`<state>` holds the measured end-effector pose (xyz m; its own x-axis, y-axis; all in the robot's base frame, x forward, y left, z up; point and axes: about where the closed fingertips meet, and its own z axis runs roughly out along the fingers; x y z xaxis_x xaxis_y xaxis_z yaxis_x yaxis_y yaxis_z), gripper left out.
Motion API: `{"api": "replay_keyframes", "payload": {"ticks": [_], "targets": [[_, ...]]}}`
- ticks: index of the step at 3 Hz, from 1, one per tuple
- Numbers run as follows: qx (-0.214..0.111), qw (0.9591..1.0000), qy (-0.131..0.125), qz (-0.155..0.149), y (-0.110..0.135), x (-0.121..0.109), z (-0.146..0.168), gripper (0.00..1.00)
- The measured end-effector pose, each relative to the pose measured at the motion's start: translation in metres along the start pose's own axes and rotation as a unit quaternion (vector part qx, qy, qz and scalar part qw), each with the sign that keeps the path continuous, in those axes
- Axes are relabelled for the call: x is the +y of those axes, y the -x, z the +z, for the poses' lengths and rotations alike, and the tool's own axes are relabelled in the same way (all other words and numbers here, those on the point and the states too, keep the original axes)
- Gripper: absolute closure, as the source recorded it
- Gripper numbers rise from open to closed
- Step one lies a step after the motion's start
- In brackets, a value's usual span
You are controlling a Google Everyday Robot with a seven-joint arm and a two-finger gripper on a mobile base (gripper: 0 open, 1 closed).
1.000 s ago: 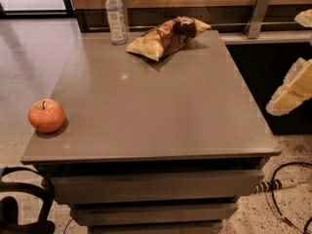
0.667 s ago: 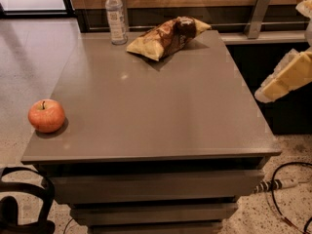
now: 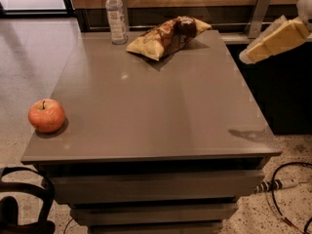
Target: Move blue plastic bottle near apple
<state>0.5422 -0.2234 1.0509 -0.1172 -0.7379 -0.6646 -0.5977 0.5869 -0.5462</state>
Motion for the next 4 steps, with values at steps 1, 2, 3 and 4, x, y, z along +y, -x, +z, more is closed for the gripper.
{"api": "replay_keyframes", "payload": {"ticks": [1, 2, 3, 4], "targets": [[-0.065, 0.9977, -0.005, 0.019, 0.028, -0.017, 0.019, 0.0], [-0.064, 0.9977, -0.005, 0.019, 0.028, -0.017, 0.019, 0.0], [-0.078, 0.9965, 0.0, 0.03, 0.039, -0.024, 0.04, 0.0], [-0.109, 0.9921, 0.018, 0.06, 0.057, -0.03, 0.093, 0.0]]}}
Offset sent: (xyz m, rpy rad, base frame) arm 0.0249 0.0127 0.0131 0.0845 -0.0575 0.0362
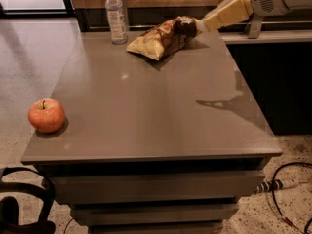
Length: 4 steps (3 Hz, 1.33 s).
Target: Move blue plastic bottle near apple
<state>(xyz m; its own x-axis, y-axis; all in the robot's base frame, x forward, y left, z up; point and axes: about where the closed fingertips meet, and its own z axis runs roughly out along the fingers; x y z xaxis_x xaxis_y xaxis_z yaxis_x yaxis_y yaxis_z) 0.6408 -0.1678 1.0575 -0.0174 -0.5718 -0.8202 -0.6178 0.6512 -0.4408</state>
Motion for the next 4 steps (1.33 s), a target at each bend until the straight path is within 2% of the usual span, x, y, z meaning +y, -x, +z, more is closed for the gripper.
{"api": "replay_keyframes", "payload": {"ticks": [2, 4], "targets": [[-0.032, 0.9971, 0.02, 0.066, 0.005, 0.003, 0.096, 0.0], [-0.066, 0.9915, 0.043, 0.103, 0.018, -0.002, 0.179, 0.0]]}}
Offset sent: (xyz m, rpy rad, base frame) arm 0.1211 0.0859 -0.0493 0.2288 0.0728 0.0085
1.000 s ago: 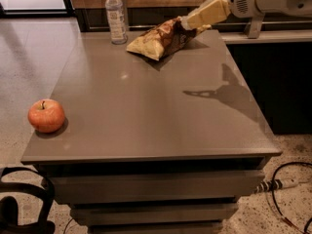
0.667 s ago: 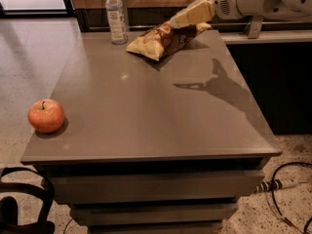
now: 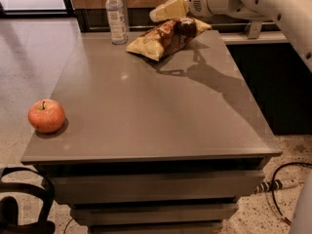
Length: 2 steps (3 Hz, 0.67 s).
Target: Move blue plastic bottle near apple
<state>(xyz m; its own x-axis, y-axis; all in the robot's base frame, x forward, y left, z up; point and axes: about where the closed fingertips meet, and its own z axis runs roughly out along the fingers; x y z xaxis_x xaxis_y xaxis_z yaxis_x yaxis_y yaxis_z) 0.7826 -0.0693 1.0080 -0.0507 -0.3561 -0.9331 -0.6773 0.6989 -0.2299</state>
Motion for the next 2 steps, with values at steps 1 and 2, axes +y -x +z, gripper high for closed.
{"api": "replay_keyframes", "payload": {"ticks": [1, 2], "targets": [[-0.018, 0.9995, 0.022, 0.015, 0.001, -0.003, 0.037, 0.0], [-0.03, 0.9978, 0.051, 0.03, 0.0, 0.004, 0.075, 0.0]]}}
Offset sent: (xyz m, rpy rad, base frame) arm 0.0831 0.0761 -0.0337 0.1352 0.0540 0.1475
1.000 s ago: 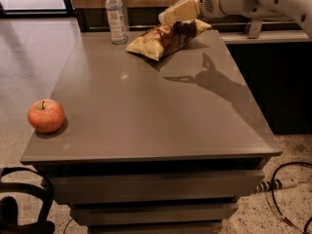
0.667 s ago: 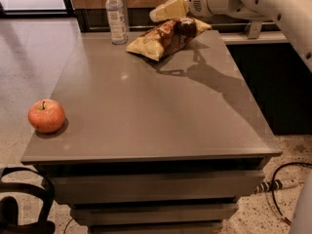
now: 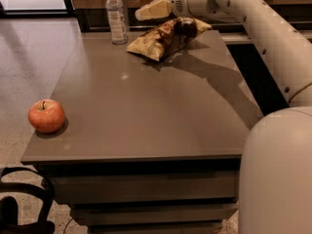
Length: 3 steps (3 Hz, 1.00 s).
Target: Move blue plastic bottle near apple
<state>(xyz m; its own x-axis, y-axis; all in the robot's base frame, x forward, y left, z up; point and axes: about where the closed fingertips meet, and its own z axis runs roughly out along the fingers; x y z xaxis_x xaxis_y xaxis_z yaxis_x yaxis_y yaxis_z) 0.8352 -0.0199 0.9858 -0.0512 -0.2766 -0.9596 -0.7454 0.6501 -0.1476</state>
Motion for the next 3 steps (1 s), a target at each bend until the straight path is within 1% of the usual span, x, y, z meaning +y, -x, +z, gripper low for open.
{"api": "replay_keyframes", "payload": {"ticks": [1, 2, 3], "targets": [[-0.009, 0.9997, 0.018, 0.013, -0.005, 0.005, 0.028, 0.0], [-0.013, 0.9993, 0.023, 0.025, -0.01, 0.012, 0.053, 0.0], [-0.016, 0.9993, 0.011, 0.031, -0.009, 0.016, 0.071, 0.0]]}}
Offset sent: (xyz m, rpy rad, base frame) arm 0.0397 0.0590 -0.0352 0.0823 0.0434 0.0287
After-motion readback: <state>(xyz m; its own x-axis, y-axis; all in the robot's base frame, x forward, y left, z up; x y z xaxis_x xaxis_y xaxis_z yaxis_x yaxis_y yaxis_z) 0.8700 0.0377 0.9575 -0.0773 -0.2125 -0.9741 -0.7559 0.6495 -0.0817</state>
